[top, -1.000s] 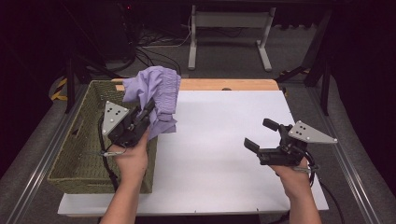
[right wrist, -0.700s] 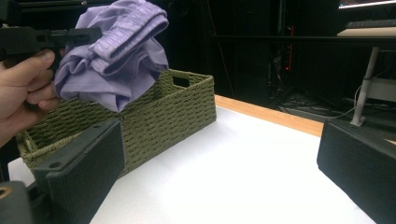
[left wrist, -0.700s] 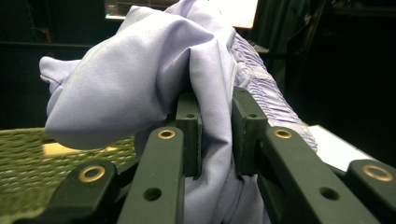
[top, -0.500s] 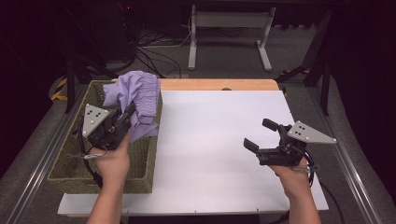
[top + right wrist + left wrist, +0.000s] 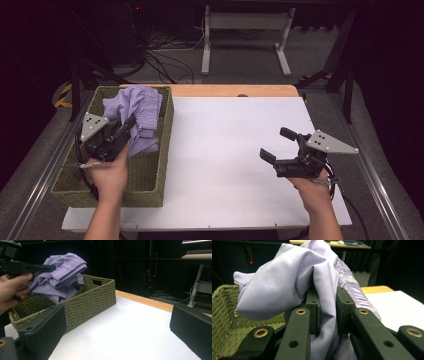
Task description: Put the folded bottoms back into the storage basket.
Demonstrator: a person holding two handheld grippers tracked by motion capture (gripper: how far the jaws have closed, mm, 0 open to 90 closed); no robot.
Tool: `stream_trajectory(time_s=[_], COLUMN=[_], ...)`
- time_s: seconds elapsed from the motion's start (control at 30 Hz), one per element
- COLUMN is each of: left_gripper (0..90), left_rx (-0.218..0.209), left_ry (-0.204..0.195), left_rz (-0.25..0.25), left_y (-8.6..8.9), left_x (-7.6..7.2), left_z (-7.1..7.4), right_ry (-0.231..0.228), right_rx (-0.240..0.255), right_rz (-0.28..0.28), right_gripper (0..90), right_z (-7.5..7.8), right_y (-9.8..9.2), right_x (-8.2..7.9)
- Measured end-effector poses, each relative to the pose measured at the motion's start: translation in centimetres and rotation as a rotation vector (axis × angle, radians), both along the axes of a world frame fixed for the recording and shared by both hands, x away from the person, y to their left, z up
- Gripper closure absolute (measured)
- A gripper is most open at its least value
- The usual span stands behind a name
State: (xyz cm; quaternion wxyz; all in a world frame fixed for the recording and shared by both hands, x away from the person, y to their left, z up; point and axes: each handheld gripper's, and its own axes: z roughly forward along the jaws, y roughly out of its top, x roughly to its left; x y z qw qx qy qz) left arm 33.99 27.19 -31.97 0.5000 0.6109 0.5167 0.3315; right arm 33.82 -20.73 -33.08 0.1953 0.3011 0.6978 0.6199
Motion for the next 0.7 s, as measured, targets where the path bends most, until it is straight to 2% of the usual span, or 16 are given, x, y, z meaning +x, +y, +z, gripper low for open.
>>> stream_trajectory(time_s=[0.13,0.23,0.33,0.43,0.6,0.67,0.7], left_gripper=[75.8,75.5,75.4,75.4,75.4,74.2,72.6], left_rx=[-0.007,-0.01,-0.006,-0.005,-0.006,-0.013,-0.021], left_ry=[0.055,0.112,0.175,0.201,0.219,0.246,0.248], left_rz=[-0.014,-0.045,-0.049,-0.052,-0.053,-0.057,-0.047], left_y=[0.4,0.5,0.6,0.7,1.1,1.3,1.5], left_x=[0.7,1.3,2.1,2.5,2.8,3.1,3.2], left_z=[-0.3,-0.6,-1.0,-1.3,-1.4,-1.5,-1.5], right_ry=[-0.001,0.002,0.0,-0.004,-0.004,-0.005,-0.003], right_rx=[0.0,0.001,0.0,-0.002,0.001,0.001,0.0], right_rz=[0.001,-0.001,-0.001,0.003,0.0,0.001,0.001], right_gripper=[1.8,1.8,1.8,1.8,1.8,1.8,1.8], right_z=[0.0,0.0,0.0,0.0,0.1,0.1,0.1], right_y=[0.0,0.0,0.0,0.0,-0.1,-0.1,-0.1], right_x=[0.0,0.0,0.0,0.0,0.0,-0.1,-0.1])
